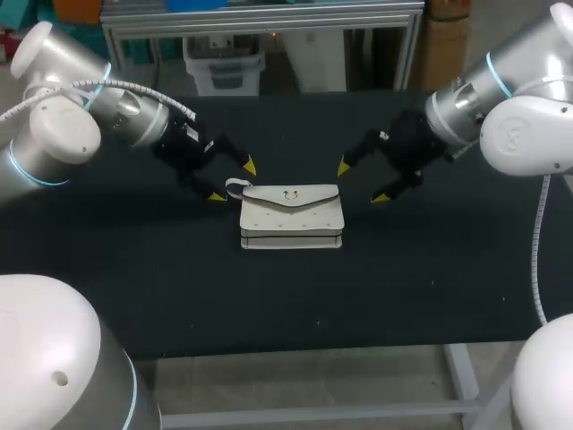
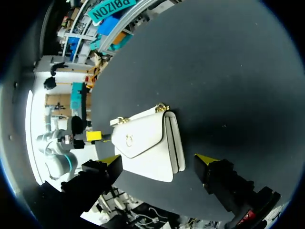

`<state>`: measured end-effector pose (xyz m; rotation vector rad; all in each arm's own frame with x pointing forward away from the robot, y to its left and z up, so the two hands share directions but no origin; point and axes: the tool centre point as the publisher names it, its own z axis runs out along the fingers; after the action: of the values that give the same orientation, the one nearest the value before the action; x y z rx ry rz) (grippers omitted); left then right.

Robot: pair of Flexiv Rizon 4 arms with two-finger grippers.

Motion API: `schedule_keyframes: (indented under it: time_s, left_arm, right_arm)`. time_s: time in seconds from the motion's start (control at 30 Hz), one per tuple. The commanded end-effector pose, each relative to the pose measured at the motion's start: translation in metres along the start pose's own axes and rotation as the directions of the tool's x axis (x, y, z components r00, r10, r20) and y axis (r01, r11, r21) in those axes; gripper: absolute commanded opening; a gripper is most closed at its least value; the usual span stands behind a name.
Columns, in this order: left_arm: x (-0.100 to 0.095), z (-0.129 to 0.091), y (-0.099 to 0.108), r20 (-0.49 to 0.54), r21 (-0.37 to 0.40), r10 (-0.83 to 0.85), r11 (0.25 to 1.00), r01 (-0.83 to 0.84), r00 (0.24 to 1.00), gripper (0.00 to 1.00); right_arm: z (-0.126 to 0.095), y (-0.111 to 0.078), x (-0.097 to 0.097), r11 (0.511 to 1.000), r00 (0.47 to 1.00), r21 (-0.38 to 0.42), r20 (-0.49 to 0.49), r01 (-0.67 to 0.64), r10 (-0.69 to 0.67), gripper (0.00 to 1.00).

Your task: Pick up the bag, open it, inspect its contents, close it, and place it on the opposite side

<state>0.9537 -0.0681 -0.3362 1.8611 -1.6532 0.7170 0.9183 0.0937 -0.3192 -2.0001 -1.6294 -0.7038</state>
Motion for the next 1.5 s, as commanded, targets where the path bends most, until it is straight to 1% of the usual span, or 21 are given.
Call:
schedule_keyframes:
  time_s: [0.03, 0.23, 0.43, 0.53, 0.57, 0.63, 0.67, 0.7, 0.87, 1.0, 1.1, 1.17, 1.2, 1.27, 1.37, 1.5]
  left_arm:
    - [0.001, 0.005, 0.0, -0.011, -0.002, 0.021, 1.0, -0.022, 1.0, 1.0]
    - [0.005, 0.008, 0.001, -0.027, -0.036, 0.074, 0.997, -0.075, 0.997, 1.0]
    - [0.003, 0.011, 0.004, -0.035, -0.058, 0.109, 0.992, -0.111, 0.993, 1.0]
    - [0.003, 0.012, 0.006, -0.038, -0.064, 0.116, 0.991, -0.118, 0.993, 1.0]
    - [0.002, 0.012, 0.006, -0.044, -0.068, 0.116, 0.991, -0.119, 0.992, 1.0]
    - [0.001, 0.012, 0.007, -0.053, -0.073, 0.118, 0.99, -0.121, 0.992, 1.0]
    - [0.0, 0.013, 0.007, -0.059, -0.077, 0.12, 0.989, -0.124, 0.991, 1.0]
    - [0.0, 0.013, 0.008, -0.061, -0.078, 0.121, 0.989, -0.126, 0.991, 1.0]
    - [-0.002, 0.015, 0.01, -0.085, -0.1, 0.137, 0.984, -0.145, 0.987, 1.0]
    - [-0.001, 0.016, 0.011, -0.091, -0.107, 0.141, 0.983, -0.151, 0.986, 1.0]
    - [-0.001, 0.018, 0.01, -0.101, -0.119, 0.141, 0.981, -0.152, 0.985, 1.0]
    - [0.0, 0.019, 0.01, -0.104, -0.124, 0.142, 0.98, -0.154, 0.984, 1.0]
    - [0.0, 0.02, 0.01, -0.107, -0.126, 0.142, 0.98, -0.155, 0.984, 1.0]
    - [0.001, 0.02, 0.009, -0.112, -0.128, 0.142, 0.979, -0.156, 0.983, 1.0]
    - [0.003, 0.018, 0.005, -0.125, -0.124, 0.09, 0.987, -0.105, 0.988, 1.0]
    - [0.003, 0.018, 0.005, -0.125, -0.124, 0.09, 0.987, -0.105, 0.988, 1.0]
  right_arm:
    - [0.008, 0.018, 0.002, 0.996, 1.0, 0.087, -0.012, 0.006, -0.005, 1.0]
    - [0.017, 0.021, 0.005, 0.995, 1.0, 0.101, -0.021, 0.022, -0.02, 1.0]
    - [0.03, 0.021, 0.001, 0.993, 0.999, 0.121, -0.035, 0.012, -0.008, 1.0]
    - [0.037, 0.019, -0.001, 0.992, 0.999, 0.127, -0.038, 0.009, -0.004, 0.96]
    - [0.039, 0.019, -0.002, 0.992, 0.999, 0.13, -0.046, 0.004, 0.002, 0.93]
    - [0.043, 0.018, -0.003, 0.991, 0.998, 0.131, -0.06, -0.001, 0.009, 0.8]
    - [0.045, 0.018, -0.003, 0.991, 0.998, 0.132, -0.068, -0.002, 0.011, 0.71]
    - [0.047, 0.018, -0.003, 0.991, 0.997, 0.133, -0.073, -0.002, 0.012, 0.67]
    - [0.052, 0.018, -0.002, 0.993, 0.995, 0.122, -0.095, 0.005, 0.007, 0.56]
    - [0.056, 0.019, -0.003, 0.994, 0.993, 0.112, -0.116, 0.017, -0.004, 0.58]
    - [0.058, 0.02, -0.004, 0.996, 0.99, 0.087, -0.141, 0.036, -0.024, 0.59]
    - [0.059, 0.021, -0.003, 0.996, 0.987, 0.071, -0.155, 0.046, -0.034, 0.55]
    - [0.06, 0.022, -0.002, 0.997, 0.985, 0.061, -0.168, 0.055, -0.045, 0.5]
    - [0.061, 0.024, -0.001, 0.997, 0.984, 0.063, -0.173, 0.054, -0.043, 0.47]
    - [0.062, 0.024, 0.001, 0.996, 0.982, 0.06, -0.183, 0.062, -0.05, 0.47]
    - [0.063, 0.024, 0.002, 0.996, 0.981, 0.062, -0.184, 0.068, -0.056, 0.48]
